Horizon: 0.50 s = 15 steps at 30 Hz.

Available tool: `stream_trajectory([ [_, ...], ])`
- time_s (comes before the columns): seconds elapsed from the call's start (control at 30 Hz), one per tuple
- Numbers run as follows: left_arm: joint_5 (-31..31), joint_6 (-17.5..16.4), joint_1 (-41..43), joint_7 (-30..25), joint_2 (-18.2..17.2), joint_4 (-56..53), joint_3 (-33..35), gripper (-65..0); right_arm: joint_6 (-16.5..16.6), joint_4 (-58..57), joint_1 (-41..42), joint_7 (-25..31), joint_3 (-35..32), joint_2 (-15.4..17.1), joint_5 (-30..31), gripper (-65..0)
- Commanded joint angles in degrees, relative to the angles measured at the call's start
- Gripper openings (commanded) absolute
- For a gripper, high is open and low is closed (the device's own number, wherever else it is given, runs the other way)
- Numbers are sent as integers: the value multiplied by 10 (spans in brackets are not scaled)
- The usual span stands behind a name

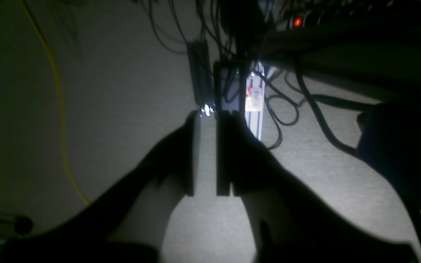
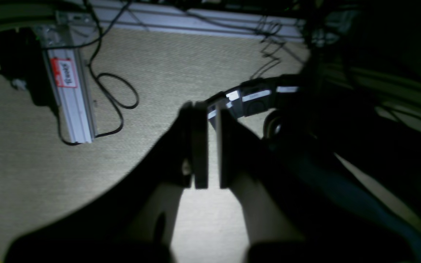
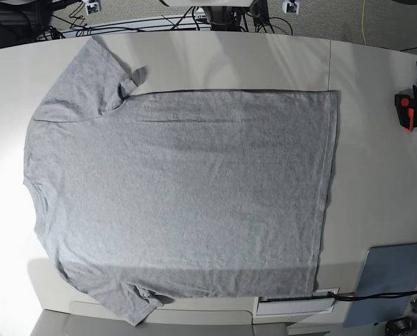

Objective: Fold the T-shirt properly

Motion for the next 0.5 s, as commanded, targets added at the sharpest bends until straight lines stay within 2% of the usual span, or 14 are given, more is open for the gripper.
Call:
stream_trajectory([
  [0.0,0,0,23,5,-7,20,-1,-577,-2,24,-22,4,2,14,4,-598],
  [0.13,0,22,76,28,-27,98,-1,-577,-4,118,-82,-14,2,38,4,-598],
  [0.3,-7,17,155,28,-56,207,-1,-577,-23,244,-167,-41,3,80,64,-598],
  [0.47,-13,17,224,43,-93,322,-1,-577,-37,376,-247,-74,3,134,69,-598],
])
